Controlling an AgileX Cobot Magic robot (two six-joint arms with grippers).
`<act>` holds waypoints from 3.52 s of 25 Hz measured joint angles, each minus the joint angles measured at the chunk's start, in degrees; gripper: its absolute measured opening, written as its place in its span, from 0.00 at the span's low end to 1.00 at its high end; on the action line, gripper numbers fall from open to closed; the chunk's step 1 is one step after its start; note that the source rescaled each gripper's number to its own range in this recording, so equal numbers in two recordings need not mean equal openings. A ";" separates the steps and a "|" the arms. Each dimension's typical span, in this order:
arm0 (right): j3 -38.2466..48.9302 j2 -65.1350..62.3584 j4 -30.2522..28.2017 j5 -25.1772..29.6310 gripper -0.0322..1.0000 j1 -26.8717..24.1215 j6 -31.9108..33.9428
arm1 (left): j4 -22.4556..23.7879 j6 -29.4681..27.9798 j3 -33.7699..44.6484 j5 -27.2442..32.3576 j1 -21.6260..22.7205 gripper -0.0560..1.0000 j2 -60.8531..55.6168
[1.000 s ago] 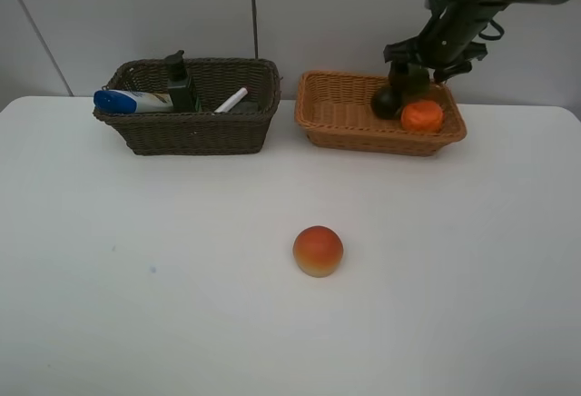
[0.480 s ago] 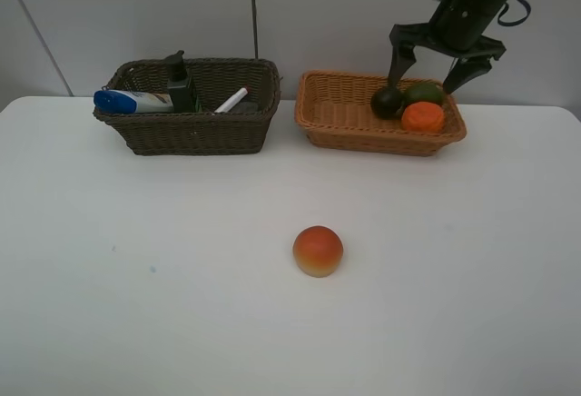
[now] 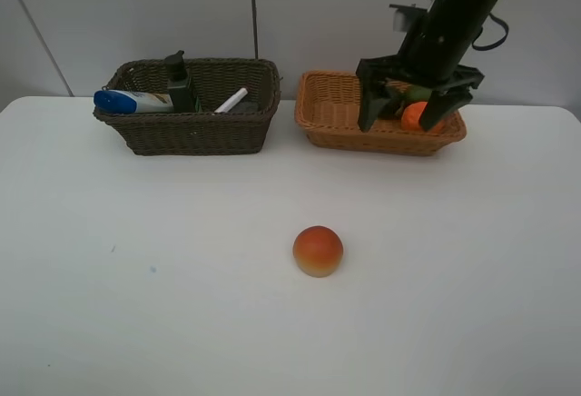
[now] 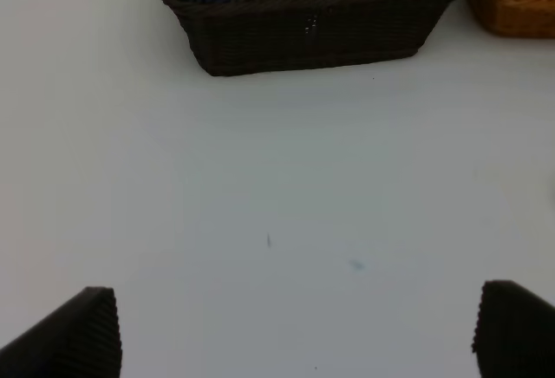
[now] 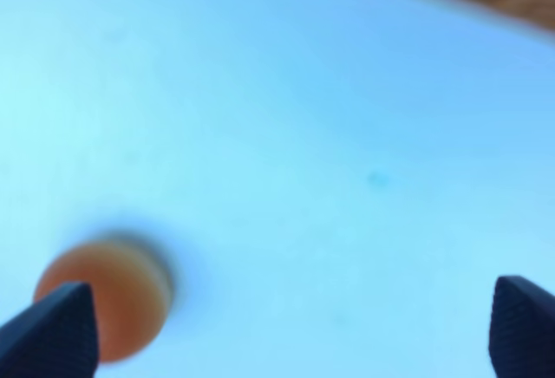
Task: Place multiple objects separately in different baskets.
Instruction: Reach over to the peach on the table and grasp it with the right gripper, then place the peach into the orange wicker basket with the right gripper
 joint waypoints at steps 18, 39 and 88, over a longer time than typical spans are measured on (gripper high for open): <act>17.49 0.19 -1.82 -19.07 1.00 24.14 -0.90 | 0.00 0.00 0.00 0.00 0.00 1.00 0.00; 18.06 9.87 -9.93 -22.76 1.00 24.14 -1.82 | -0.05 0.00 0.00 0.00 0.00 1.00 0.00; -11.21 15.95 -1.84 -27.48 0.96 -6.61 -1.07 | -0.69 0.00 0.00 0.00 0.00 1.00 0.00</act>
